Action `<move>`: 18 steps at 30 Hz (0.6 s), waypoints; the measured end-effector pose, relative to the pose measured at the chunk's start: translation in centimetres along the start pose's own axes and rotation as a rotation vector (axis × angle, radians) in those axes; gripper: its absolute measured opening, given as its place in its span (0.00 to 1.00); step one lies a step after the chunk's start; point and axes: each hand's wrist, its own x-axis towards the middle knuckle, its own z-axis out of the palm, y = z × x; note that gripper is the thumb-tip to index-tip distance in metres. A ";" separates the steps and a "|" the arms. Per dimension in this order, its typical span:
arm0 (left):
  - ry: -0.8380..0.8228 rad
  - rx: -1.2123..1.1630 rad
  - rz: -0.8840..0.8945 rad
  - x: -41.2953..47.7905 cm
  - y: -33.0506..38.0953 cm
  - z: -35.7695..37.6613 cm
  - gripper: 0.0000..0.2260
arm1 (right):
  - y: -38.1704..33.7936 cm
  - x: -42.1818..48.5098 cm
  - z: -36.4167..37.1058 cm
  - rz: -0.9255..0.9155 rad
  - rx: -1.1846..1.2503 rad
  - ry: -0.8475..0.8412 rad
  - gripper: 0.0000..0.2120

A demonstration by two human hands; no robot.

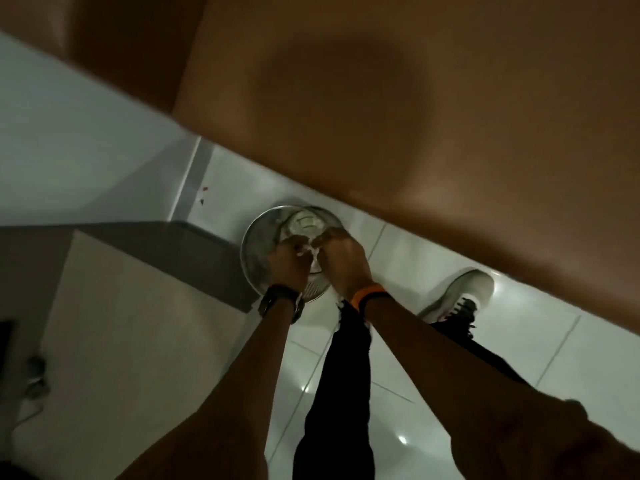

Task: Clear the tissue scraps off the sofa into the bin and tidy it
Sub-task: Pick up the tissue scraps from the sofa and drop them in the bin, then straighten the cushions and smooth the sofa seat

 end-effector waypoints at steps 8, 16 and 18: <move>-0.050 0.069 -0.010 2.6 -4.6 -1.1 0.21 | -3.4 3.7 3.0 -0.014 -0.169 -0.138 0.19; 0.548 0.229 0.421 3.6 5.4 -10.2 0.35 | -5.9 5.9 -13.0 -0.204 -0.092 0.532 0.23; 0.591 0.203 0.490 6.3 10.2 -12.5 0.37 | -5.6 8.9 -18.1 -0.135 -0.030 0.633 0.30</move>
